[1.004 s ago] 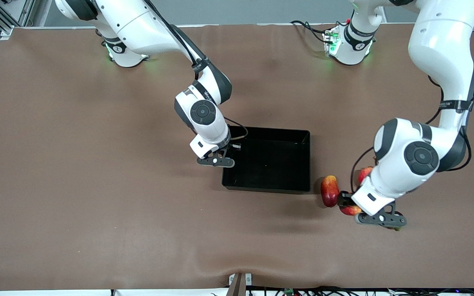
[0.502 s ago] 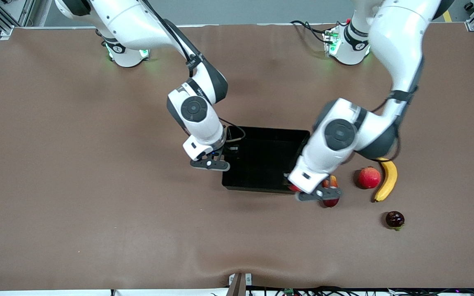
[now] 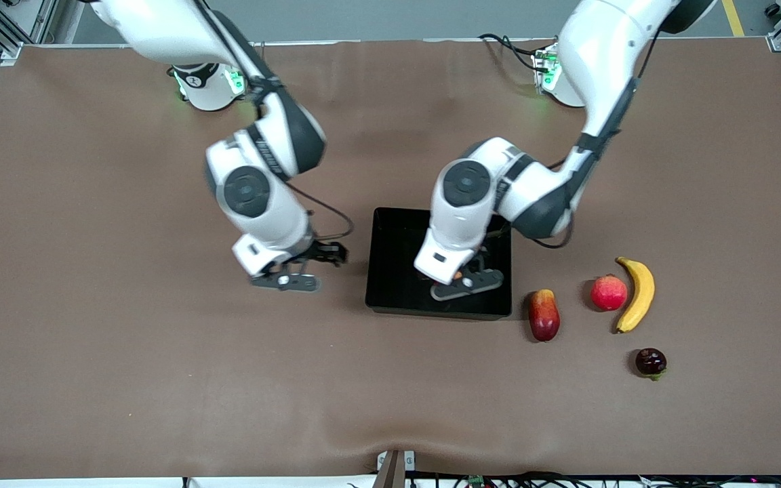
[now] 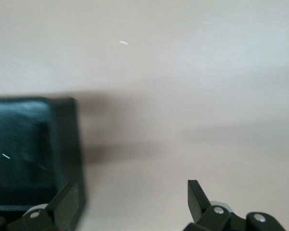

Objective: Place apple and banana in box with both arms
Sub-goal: 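Carry the apple over the box while the right gripper releases it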

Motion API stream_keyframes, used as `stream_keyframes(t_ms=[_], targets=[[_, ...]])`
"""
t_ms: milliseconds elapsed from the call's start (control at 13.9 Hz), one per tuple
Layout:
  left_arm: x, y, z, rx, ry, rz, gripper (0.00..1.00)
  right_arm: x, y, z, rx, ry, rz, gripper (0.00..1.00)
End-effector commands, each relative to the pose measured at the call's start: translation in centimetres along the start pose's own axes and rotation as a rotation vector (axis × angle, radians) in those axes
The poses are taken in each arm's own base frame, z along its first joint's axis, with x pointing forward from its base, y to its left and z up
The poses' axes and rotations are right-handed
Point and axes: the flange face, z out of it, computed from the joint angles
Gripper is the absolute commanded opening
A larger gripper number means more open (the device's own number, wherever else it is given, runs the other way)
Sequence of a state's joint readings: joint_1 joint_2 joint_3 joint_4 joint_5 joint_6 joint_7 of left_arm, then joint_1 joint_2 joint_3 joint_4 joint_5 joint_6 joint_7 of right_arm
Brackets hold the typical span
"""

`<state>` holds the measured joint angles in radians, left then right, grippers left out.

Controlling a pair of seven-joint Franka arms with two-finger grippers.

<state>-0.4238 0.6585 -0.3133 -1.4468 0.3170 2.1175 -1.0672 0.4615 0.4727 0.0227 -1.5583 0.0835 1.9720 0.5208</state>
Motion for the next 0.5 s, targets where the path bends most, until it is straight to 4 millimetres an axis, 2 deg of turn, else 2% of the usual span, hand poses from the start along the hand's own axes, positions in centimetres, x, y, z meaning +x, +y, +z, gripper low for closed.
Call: stream_keyframes(t_ms=[0, 143, 359, 430], targets=[[-2.1, 1.7, 0.7, 0.018, 0.016, -0.020, 0.00, 0.5, 6.7, -3.8, -0.021, -0.071, -0.097, 1.00], [-4.4, 3.3, 2.0, 0.023, 0.016, -0.034, 0.00, 1.0, 10.9, -5.9, -0.020, -0.111, -0.164, 1.00], [-5.0, 4.1, 3.1, 0.011, 0.035, -0.039, 0.00, 1.1, 17.2, -9.2, -0.004, -0.144, -0.240, 1.00], [-6.3, 4.9, 4.0, 0.011, 0.028, -0.021, 0.00, 0.9, 19.4, -10.4, 0.004, -0.145, -0.259, 1.00]])
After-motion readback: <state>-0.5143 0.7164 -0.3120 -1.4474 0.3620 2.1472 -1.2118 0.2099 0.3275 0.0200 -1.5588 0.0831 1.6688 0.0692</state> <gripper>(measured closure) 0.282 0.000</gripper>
